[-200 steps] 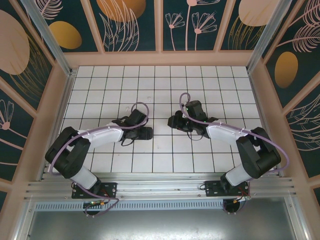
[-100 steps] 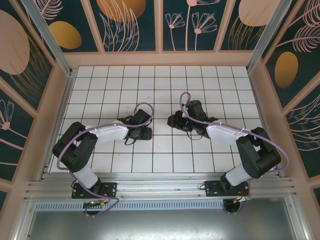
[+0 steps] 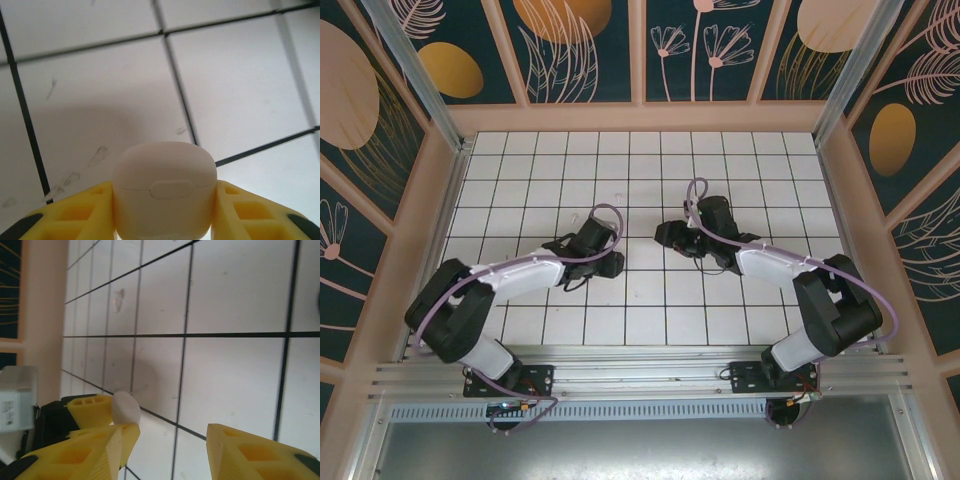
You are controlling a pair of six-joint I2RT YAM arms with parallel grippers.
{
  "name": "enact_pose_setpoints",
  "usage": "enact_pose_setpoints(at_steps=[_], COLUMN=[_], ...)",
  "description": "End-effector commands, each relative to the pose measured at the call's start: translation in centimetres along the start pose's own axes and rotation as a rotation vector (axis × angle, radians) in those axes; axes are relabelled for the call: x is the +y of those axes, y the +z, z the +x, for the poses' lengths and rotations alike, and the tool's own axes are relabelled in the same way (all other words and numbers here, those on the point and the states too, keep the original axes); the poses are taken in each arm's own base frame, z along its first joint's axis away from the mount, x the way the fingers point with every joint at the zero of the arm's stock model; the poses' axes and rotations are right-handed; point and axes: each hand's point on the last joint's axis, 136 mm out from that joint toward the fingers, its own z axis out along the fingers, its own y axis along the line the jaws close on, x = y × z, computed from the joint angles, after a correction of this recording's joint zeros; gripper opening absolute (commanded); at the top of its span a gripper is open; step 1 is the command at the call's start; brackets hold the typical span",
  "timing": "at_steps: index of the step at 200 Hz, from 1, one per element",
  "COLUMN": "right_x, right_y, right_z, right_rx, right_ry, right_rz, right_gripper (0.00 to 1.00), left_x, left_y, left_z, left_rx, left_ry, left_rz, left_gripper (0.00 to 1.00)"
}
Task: Insert the wireless bluetooth earbuds into the charging case
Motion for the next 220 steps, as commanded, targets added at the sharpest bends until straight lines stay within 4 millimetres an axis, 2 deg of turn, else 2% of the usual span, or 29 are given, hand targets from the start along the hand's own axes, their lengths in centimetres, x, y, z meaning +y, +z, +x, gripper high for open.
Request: enact_pose_setpoints(at_steps=[1, 37, 61, 65, 86, 129, 178, 220], right_x=[4.7, 9.1, 10.2, 10.6, 11.3, 12.7, 12.6, 12.7], right_y=[-1.8, -4.4, -5.3, -5.2, -5.0, -3.8, -2.3, -2.1], right_z=[-1.2, -2.1, -2.2, -1.6, -1.0, 0.3, 1.6, 2.3], right_rx=[-0.044, -0.08, -0.072, -0.054, -0.026, 0.046, 0.14, 0.193], right_ry=[-0.046, -0.153, -0.211, -0.224, -0.254, -0.307, -0.341, -0.357], right_rz=[-0.171, -0.241, -0.234, -0.238, -0.238, -0.25, -0.231, -0.248], right_gripper=[0.48, 0.51, 0.52, 0.52, 0.52, 0.53, 0.53, 0.49], left_x=[-3.2, -5.5, -6.6, -6.7, -7.2, -7.3, -7.7, -8.0], left_y=[-3.0, -6.6, -8.4, -8.7, -9.8, -10.8, -10.9, -11.2], left_z=[-4.3, -6.9, -7.7, -7.7, -7.8, -7.9, -7.8, -8.0], left_rx=[-0.202, -0.371, -0.461, -0.473, -0.531, -0.564, -0.557, -0.563], left_ry=[0.145, 0.293, 0.34, 0.347, 0.374, 0.395, 0.415, 0.432], left_rz=[0.146, 0.245, 0.302, 0.31, 0.343, 0.354, 0.37, 0.377], left_gripper=[0.31, 0.32, 0.3, 0.3, 0.29, 0.28, 0.29, 0.3])
